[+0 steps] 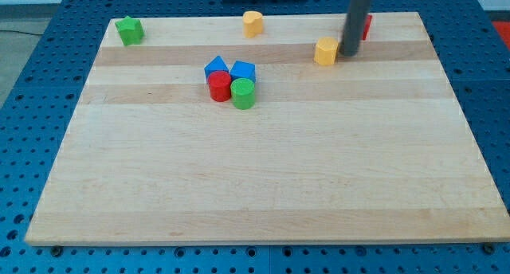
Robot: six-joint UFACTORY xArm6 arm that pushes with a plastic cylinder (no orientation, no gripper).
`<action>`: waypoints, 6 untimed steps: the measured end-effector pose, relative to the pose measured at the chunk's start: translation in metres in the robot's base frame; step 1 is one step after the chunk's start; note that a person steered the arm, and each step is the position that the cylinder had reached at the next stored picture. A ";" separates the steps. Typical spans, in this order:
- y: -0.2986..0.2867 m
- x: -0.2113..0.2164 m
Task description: Move the yellow hexagon to the left of the blue triangle
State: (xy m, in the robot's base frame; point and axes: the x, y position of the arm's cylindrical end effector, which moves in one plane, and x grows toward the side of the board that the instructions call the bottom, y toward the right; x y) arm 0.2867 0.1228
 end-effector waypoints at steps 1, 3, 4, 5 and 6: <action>-0.058 0.008; -0.086 0.017; -0.166 0.018; -0.195 0.023; -0.248 0.045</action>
